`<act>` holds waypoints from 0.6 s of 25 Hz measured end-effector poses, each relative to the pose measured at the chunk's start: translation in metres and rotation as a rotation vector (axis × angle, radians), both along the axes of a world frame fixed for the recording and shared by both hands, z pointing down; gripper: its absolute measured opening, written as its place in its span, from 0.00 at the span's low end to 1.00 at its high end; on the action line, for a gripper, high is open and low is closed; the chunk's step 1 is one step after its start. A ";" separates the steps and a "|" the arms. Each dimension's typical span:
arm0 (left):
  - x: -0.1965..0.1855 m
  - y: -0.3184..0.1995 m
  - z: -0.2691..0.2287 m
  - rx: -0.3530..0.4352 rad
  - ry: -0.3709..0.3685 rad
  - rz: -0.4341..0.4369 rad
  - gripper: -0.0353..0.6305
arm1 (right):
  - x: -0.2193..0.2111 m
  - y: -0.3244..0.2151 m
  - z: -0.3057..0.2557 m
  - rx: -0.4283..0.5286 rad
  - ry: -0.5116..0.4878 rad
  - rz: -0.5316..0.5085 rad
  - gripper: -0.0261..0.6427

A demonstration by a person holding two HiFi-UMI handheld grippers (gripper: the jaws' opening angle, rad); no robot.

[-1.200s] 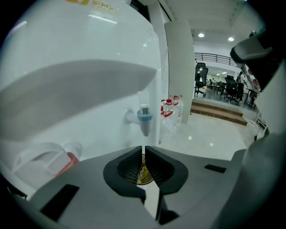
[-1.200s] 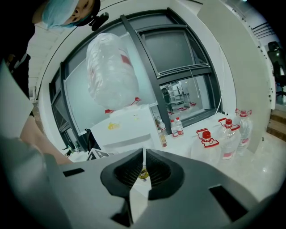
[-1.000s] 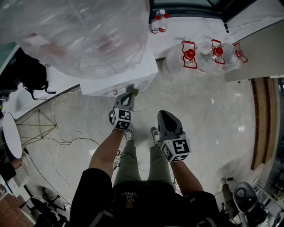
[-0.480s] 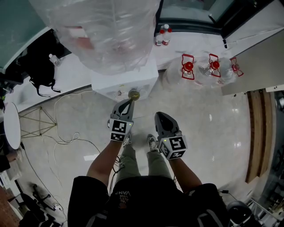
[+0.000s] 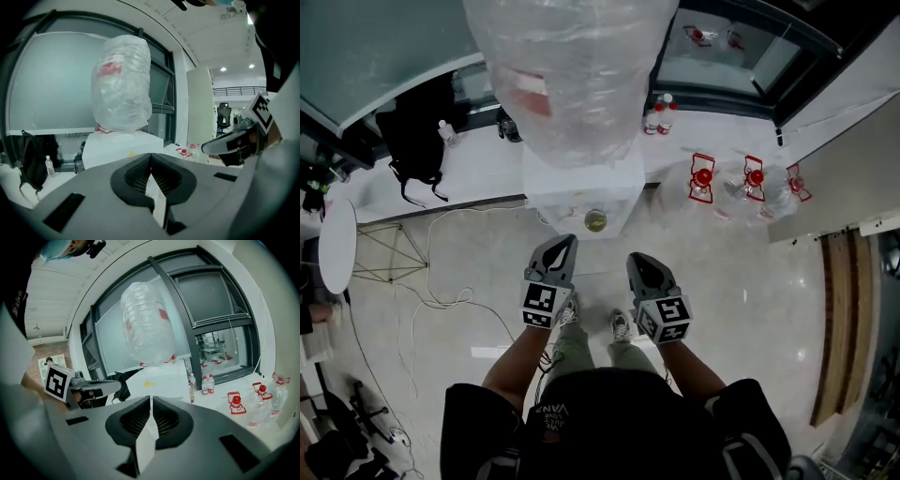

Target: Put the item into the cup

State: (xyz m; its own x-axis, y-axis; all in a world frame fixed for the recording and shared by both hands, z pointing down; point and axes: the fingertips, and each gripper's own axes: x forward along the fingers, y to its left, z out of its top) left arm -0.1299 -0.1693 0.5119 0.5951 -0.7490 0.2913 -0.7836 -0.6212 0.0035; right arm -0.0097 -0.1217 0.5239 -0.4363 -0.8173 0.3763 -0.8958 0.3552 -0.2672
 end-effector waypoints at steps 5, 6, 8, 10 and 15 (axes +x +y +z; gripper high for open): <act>-0.016 0.022 -0.033 0.027 0.026 -0.053 0.08 | 0.000 0.007 -0.021 0.024 0.014 -0.043 0.11; -0.019 0.027 -0.039 0.033 0.028 -0.063 0.08 | 0.000 0.010 -0.024 0.021 0.023 -0.053 0.11; -0.024 0.036 -0.049 0.043 0.033 -0.080 0.08 | -0.002 0.013 -0.031 0.025 0.021 -0.067 0.11; -0.028 0.044 -0.059 0.055 0.042 -0.097 0.08 | -0.004 0.017 -0.037 0.034 0.023 -0.085 0.11; -0.036 0.061 -0.079 0.080 0.066 -0.136 0.08 | -0.009 0.024 -0.050 0.071 -0.005 -0.105 0.11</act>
State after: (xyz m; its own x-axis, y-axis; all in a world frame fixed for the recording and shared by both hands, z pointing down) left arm -0.1654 -0.1079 0.4326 0.5024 -0.8432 0.1912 -0.8603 -0.5097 0.0126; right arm -0.0189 -0.0981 0.4741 -0.5224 -0.7916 0.3169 -0.8515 0.4648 -0.2427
